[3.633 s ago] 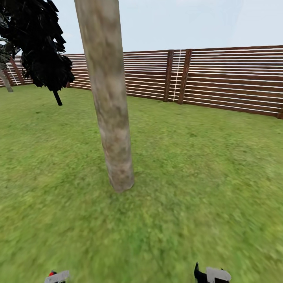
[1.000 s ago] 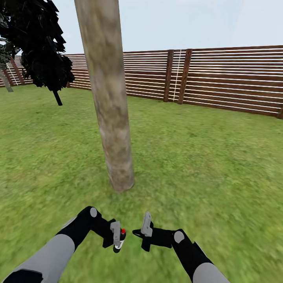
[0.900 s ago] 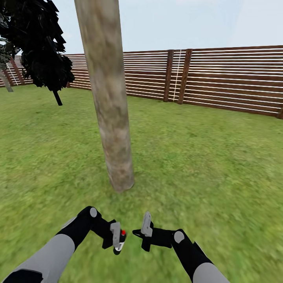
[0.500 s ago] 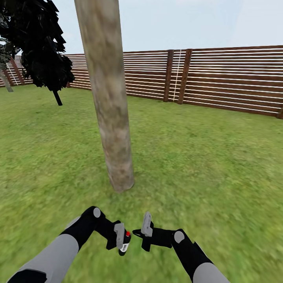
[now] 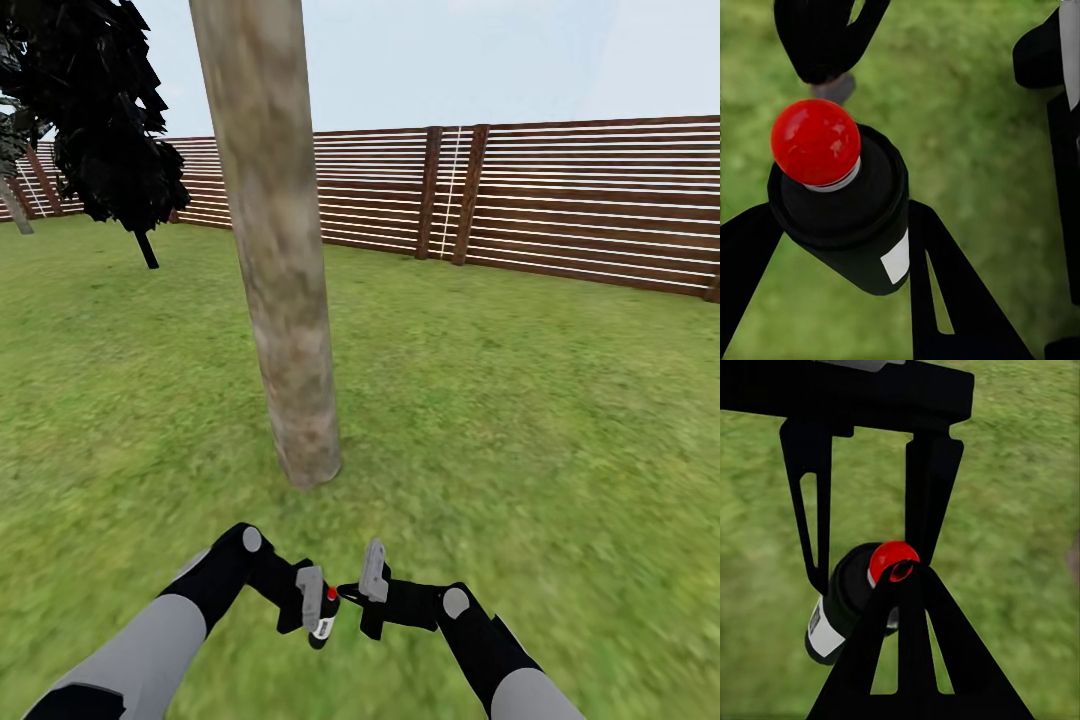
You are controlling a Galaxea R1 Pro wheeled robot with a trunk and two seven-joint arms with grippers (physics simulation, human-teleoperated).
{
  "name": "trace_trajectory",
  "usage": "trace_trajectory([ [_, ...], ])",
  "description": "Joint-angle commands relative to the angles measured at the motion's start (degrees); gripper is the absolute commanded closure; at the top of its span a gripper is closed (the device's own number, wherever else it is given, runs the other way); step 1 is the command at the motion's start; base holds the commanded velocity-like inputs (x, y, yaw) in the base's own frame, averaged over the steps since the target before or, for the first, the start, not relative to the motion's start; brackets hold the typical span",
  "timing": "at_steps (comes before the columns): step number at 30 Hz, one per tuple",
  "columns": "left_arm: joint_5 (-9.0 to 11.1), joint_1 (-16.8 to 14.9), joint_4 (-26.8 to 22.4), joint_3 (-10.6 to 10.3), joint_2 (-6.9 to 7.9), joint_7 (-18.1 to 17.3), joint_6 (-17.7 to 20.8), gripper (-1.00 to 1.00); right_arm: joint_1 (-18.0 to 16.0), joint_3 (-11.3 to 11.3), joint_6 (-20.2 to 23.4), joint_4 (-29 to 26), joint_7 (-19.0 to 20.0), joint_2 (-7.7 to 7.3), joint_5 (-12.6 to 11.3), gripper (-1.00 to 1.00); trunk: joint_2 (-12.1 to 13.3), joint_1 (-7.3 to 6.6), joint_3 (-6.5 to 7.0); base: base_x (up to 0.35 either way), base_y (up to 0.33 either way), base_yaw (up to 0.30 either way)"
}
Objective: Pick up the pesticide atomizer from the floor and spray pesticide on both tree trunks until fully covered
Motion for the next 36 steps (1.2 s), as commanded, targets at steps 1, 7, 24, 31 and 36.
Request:
trace_trajectory([
  [1,0.03,-0.01,0.00,0.00,-0.03,0.00,-0.02,1.00,0.00,0.00,0.00,0.00,0.00,0.00,0.00,1.00,0.00,0.00,0.00,0.000,0.000,0.000],
  [7,0.04,-0.08,0.00,0.00,0.03,0.00,-0.04,1.00,0.00,0.00,0.00,0.00,0.00,0.00,0.00,1.00,0.00,0.00,0.00,0.000,0.000,0.000],
  [24,0.48,-0.45,0.00,0.18,-0.02,-1.58,-0.21,1.00,0.00,-0.06,0.00,0.00,0.00,-0.09,0.07,1.00,0.00,0.00,0.00,0.000,0.000,0.000],
  [31,0.57,-0.45,0.00,0.18,-0.05,-1.58,-0.21,1.00,0.00,-0.07,0.00,0.04,0.00,-0.20,0.09,1.00,0.00,0.00,0.00,0.000,0.000,0.000],
  [36,0.73,-0.45,0.00,0.18,-0.05,-1.66,-0.28,1.00,0.00,-0.06,0.00,0.09,0.00,-0.26,0.09,1.00,0.00,0.00,0.00,0.000,0.000,0.000],
])
